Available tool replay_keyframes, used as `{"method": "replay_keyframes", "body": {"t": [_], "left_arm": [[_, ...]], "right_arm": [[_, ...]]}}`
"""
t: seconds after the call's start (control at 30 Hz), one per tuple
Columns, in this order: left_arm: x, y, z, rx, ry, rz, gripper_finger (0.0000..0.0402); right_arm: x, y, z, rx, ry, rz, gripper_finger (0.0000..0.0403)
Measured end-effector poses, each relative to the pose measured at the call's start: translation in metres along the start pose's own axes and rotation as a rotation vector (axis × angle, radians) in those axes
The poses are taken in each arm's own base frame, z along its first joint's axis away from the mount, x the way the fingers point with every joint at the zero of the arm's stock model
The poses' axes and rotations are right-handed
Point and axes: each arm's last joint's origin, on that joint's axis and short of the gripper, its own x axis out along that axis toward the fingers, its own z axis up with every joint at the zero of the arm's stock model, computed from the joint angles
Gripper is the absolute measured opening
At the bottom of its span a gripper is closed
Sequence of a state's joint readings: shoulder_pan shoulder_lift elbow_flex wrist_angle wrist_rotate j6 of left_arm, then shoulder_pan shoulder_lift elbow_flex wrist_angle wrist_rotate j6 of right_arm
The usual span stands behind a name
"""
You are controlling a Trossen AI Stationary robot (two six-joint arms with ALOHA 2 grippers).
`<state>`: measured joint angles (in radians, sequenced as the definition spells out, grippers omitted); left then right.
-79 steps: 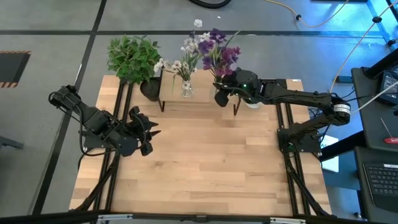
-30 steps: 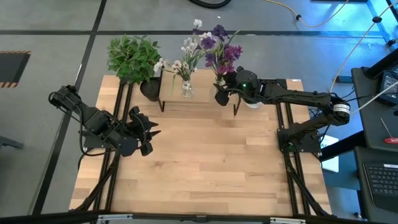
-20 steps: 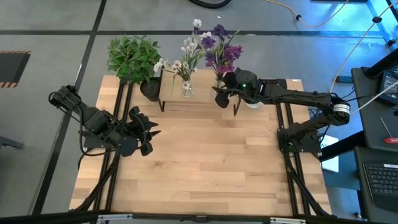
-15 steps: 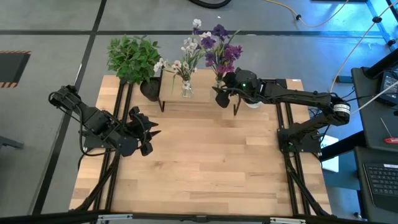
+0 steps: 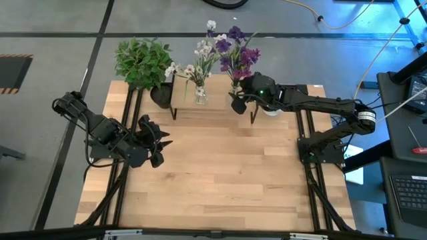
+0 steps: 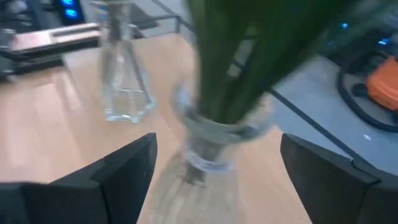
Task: Pick and place flowers into a vace then onto a shelf
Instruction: Return to Home Position
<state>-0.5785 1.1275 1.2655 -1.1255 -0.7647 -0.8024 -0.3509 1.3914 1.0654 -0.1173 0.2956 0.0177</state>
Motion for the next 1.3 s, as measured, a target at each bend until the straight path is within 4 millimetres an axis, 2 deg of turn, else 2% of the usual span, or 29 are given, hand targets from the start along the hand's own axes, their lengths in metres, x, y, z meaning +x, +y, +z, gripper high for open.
{"method": "replay_keyframes", "body": {"t": [0.33, 0.57, 0.83, 1.07, 1.2, 1.3], "left_arm": [[0.0, 0.0, 0.0, 0.0, 0.0, 0.0, 0.0127], [0.0, 0.0, 0.0, 0.0, 0.001, -0.001, 0.0127], [0.0, -0.001, -0.001, 0.0, 0.023, -0.021, 0.0127], [0.004, 0.003, 0.001, -0.112, 0.161, -0.118, 0.0127], [0.014, 0.012, 0.009, -0.11, 0.197, -0.136, 0.0127], [0.025, 0.017, 0.025, -0.067, 0.152, -0.208, 0.0127]], "right_arm": [[-0.001, -0.001, -0.004, 0.041, 0.039, -0.018, 0.0341], [-0.014, -0.003, 0.004, 0.086, 0.002, 0.027, 0.0338], [-0.046, -0.008, 0.002, 0.139, 0.079, 0.079, 0.0338], [-0.084, -0.003, -0.003, 0.22, 0.193, 0.297, 0.0338], [-0.104, -0.001, -0.004, 0.216, 0.2, 0.337, 0.0338], [-0.116, 0.001, -0.003, 0.189, 0.18, 0.368, 0.0338]]}}
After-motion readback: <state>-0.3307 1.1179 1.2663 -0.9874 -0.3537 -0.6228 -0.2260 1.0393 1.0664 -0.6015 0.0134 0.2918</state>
